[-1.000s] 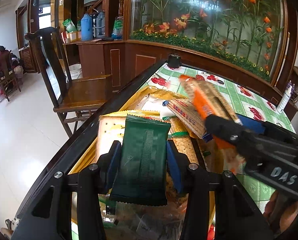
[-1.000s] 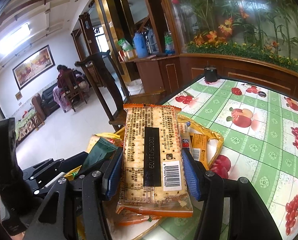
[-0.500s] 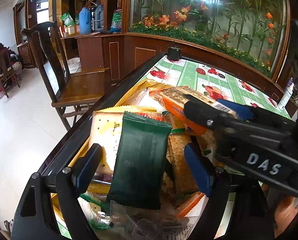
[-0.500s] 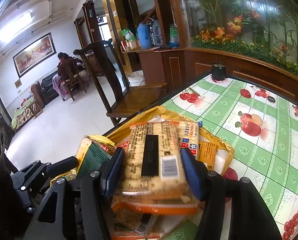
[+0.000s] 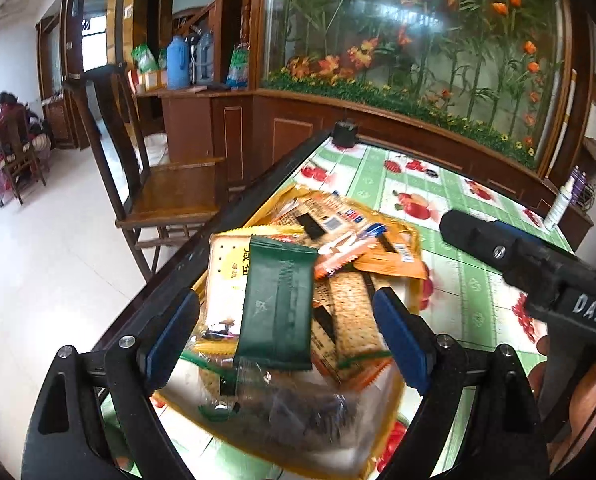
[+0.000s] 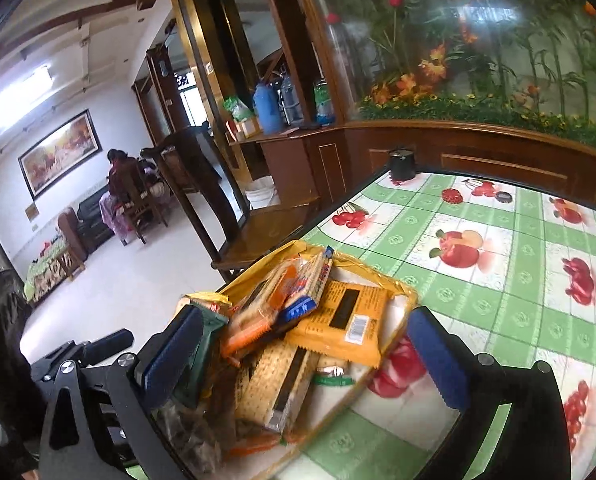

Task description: Organize snacks

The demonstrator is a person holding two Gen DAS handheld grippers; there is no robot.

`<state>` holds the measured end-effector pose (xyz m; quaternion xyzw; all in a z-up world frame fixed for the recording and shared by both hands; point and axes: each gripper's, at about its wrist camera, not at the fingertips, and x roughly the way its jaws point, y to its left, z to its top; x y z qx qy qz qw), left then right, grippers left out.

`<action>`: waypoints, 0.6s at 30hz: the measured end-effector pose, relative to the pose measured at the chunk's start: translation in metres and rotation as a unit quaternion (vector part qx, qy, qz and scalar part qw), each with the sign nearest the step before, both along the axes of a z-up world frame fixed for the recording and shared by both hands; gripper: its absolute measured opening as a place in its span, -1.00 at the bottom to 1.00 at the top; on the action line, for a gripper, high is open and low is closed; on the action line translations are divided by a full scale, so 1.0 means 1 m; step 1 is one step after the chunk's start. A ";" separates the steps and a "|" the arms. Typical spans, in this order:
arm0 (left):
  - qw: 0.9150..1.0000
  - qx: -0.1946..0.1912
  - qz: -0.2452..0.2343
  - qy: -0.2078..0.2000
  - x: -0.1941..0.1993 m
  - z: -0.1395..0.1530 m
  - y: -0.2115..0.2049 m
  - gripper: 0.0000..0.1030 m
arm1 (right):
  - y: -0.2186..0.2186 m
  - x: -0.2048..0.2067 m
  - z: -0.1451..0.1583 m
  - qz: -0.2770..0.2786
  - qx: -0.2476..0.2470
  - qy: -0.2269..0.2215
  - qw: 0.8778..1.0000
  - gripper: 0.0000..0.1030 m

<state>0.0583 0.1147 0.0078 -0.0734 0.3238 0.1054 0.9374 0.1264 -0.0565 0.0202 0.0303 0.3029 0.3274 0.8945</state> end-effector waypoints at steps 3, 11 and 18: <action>1.000 0.016 -0.003 -0.011 -0.014 0.007 -0.009 0.74 | -0.011 -0.014 0.002 -0.001 0.001 -0.005 1.000 0.99; 0.999 0.011 0.004 -0.042 -0.049 0.018 -0.014 0.74 | -0.045 -0.059 0.002 -0.002 0.017 -0.010 1.000 0.99; 0.997 -0.003 0.002 -0.072 -0.078 0.020 -0.008 0.74 | -0.055 -0.099 0.001 -0.004 -0.003 -0.042 0.999 0.99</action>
